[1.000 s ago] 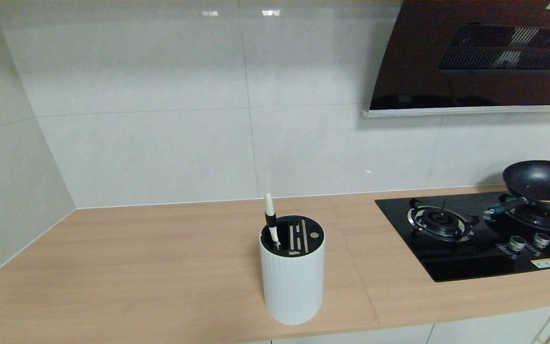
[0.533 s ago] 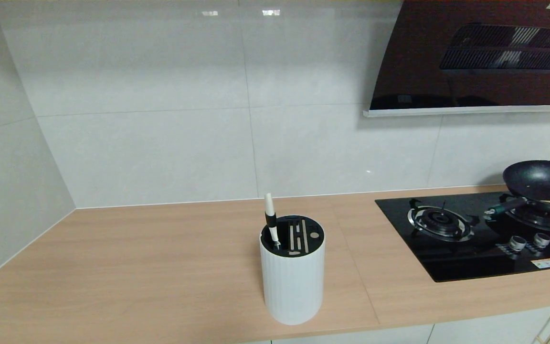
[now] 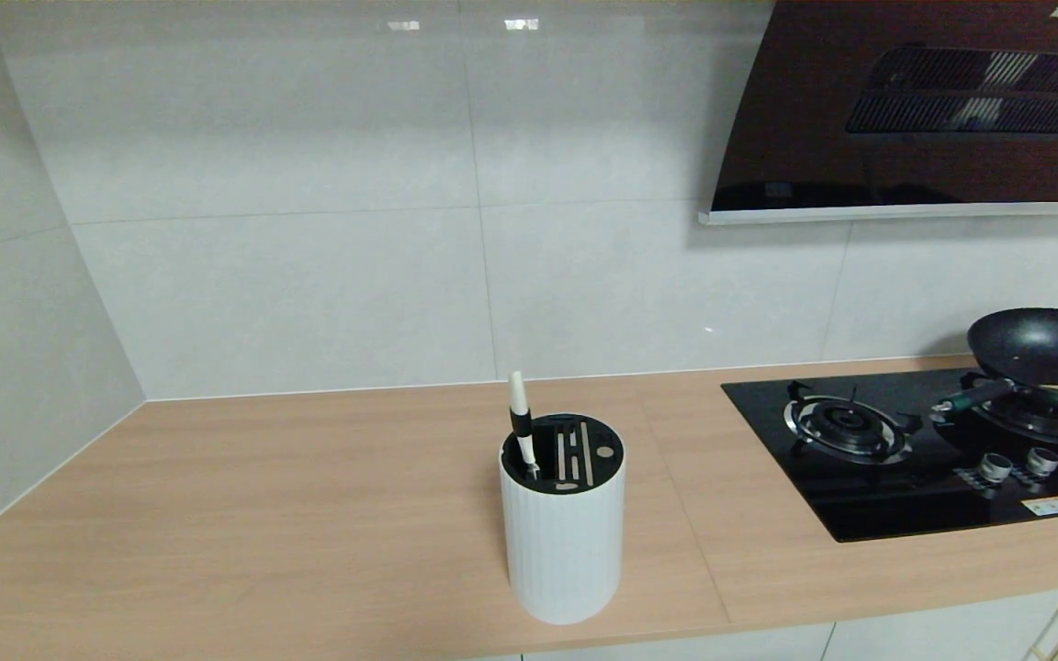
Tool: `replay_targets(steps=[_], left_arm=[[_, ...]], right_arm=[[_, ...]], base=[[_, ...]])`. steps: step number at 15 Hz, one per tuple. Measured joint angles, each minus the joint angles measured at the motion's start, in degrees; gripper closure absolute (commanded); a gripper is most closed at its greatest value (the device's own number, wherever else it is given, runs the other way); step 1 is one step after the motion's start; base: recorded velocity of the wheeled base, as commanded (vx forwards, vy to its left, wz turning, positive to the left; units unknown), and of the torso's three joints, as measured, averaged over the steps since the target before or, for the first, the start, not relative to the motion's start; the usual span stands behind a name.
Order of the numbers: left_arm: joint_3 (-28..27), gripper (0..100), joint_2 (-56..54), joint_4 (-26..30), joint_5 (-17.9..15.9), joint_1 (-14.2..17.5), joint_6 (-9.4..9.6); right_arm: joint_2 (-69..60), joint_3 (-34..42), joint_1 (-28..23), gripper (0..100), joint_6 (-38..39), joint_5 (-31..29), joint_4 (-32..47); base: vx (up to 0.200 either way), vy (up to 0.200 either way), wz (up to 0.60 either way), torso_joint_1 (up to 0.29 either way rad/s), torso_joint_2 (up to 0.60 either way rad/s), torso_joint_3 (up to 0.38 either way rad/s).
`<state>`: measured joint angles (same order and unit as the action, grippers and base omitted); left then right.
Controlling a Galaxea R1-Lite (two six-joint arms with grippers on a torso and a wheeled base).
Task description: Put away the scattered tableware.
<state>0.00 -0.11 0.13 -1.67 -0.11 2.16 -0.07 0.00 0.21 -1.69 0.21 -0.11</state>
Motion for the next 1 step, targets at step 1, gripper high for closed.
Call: replay_targets(steps=[1], left_arm=[[0.0, 0, 0.0, 0.0, 0.0, 0.0, -0.11]], right_arm=[[0.0, 0.0, 0.0, 0, 0.0, 0.1, 0.0]], base=[[0.000, 0.000, 0.00, 0.000, 0.00, 0.000]])
